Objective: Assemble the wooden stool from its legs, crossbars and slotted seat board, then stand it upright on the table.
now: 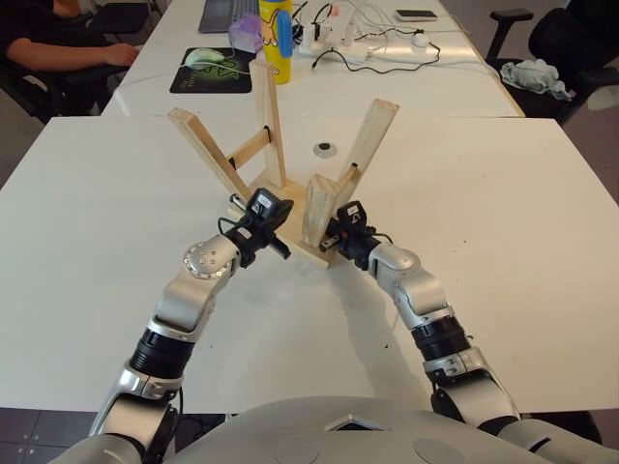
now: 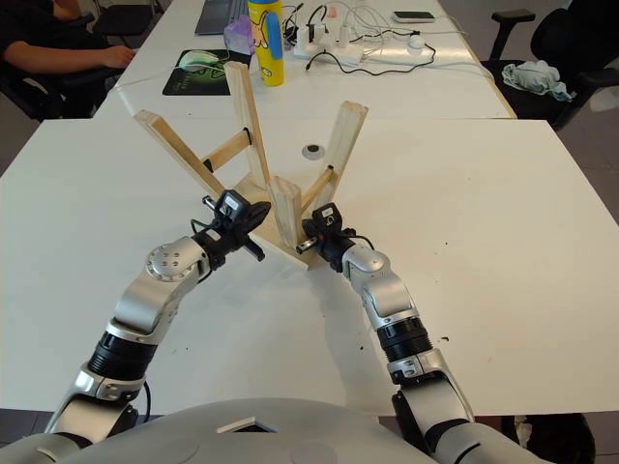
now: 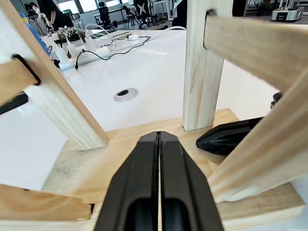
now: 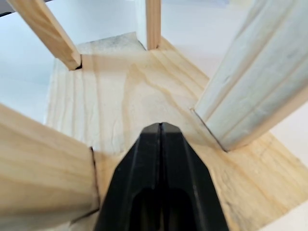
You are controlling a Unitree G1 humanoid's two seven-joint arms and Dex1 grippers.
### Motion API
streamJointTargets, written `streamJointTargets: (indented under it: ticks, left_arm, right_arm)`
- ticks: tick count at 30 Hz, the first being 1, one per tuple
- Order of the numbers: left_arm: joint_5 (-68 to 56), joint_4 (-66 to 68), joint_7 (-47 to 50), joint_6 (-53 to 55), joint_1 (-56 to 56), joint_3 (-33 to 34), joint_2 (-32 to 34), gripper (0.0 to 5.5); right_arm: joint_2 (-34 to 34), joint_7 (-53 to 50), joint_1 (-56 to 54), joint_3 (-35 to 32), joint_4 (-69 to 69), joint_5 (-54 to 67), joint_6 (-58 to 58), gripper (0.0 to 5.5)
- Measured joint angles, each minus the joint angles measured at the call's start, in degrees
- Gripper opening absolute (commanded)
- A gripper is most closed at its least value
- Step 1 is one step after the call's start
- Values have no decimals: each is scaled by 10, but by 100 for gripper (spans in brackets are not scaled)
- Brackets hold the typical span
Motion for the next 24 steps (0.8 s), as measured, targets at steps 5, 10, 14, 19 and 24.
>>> streamJointTargets:
  ticks: [5,10,14,19,24]
  left_arm:
    - [43,67,1,12,6,-27,-2,2]
    - [64,75,-2,5,3,-35,1,2]
    - [65,78,-1,2,4,-32,-2,2]
    - [64,75,0,0,14,-17,-7,2]
    - [63,72,2,-4,23,3,-10,2]
  right_arm:
    - [-11,16,-12,8,10,-4,0,0]
    - [-16,24,-12,11,9,-9,-2,0]
    - [-65,63,53,9,-105,2,33,0]
    - [-184,148,116,-62,-264,93,182,0]
    - [-279,283,114,-174,-392,309,281,0]
